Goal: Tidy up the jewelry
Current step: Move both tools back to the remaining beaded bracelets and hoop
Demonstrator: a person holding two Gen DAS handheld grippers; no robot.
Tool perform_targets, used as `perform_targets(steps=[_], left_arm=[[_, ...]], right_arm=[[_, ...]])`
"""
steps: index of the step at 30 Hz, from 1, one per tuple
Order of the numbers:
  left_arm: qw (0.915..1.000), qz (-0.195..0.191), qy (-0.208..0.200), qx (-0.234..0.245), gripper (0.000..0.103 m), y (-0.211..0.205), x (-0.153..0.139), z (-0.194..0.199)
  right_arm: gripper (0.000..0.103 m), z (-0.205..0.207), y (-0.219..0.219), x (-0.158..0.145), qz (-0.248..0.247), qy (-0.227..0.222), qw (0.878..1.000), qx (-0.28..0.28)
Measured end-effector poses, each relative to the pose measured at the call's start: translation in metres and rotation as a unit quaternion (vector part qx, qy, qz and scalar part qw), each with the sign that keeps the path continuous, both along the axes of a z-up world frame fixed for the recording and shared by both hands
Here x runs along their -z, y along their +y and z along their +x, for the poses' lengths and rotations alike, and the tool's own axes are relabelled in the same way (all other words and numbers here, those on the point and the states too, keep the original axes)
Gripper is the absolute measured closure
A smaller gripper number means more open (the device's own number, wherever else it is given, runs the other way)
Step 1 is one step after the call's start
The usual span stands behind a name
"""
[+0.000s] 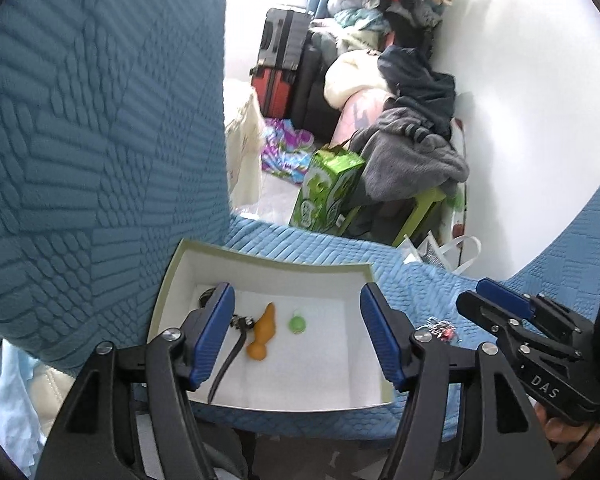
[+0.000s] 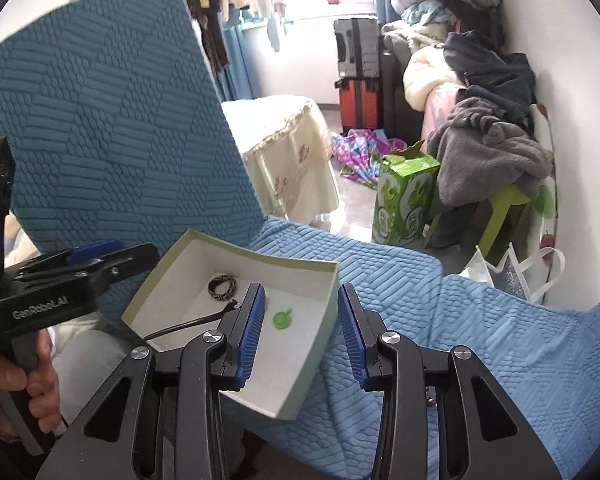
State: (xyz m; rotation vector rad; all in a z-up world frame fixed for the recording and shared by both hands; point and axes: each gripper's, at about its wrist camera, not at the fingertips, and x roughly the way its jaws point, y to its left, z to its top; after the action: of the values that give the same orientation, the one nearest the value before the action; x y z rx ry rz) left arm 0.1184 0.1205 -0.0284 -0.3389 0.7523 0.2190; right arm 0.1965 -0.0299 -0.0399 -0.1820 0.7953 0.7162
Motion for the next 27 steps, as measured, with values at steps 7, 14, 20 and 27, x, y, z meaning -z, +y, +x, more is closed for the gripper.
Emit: perform_targets(steps=[7,14,20,27], left_arm=[[0.9995,0.0,-0.028,0.014,0.037,-0.029,-0.007,-0.002],[0.9981,-0.006,-0.052,0.031,0.037,-0.047,0.001,-0.004],[0.9981,-0.007,-0.04,0.046,0.037,-0.061,0.022,0.0],[0.9961,-0.011,-0.046,0.075,0.039,-0.08,0.035,0.01]], right_arm=[[0.067,-0.004,-0.023,-0.014,0.021,-0.013,1.0,0.014],[0.067,-0.009,-0.039,-0.008,0.028,-0.025,0.999,0.025],[0.067,-0.01,-0.057,0.001,0.029,-0.025,0.999,0.036],[0.067,-0.001,-0.085,0.012,0.028,-0.015,0.998,0.061]])
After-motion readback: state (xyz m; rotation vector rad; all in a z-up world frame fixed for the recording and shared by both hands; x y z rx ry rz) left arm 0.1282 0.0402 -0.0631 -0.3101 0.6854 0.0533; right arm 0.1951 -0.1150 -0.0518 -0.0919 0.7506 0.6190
